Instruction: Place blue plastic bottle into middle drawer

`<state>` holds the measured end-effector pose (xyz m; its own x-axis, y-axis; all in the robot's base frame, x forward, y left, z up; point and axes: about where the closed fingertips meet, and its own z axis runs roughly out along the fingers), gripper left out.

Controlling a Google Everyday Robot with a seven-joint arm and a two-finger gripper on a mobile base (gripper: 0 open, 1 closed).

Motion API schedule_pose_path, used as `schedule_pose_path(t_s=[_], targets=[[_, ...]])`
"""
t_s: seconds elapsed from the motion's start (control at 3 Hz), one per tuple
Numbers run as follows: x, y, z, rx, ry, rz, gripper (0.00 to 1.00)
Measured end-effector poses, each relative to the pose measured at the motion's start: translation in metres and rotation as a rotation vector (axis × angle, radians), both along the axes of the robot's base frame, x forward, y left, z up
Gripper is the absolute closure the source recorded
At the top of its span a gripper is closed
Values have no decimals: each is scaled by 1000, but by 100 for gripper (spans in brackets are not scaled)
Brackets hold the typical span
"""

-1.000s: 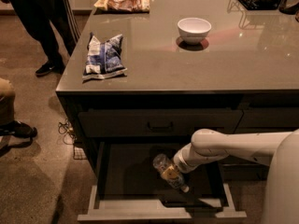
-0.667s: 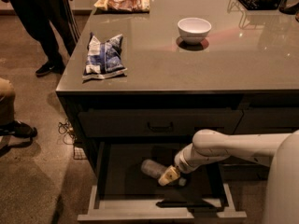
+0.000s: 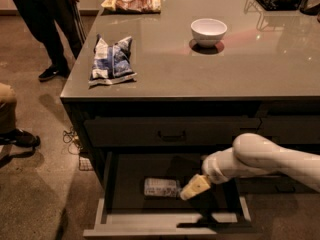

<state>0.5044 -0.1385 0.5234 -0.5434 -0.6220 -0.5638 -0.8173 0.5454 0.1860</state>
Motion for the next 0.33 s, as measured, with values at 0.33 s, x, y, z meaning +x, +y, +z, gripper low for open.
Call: schedule_pose_path(t_s=[0.33], targets=[[-27, -23, 49, 5, -40, -26, 0]])
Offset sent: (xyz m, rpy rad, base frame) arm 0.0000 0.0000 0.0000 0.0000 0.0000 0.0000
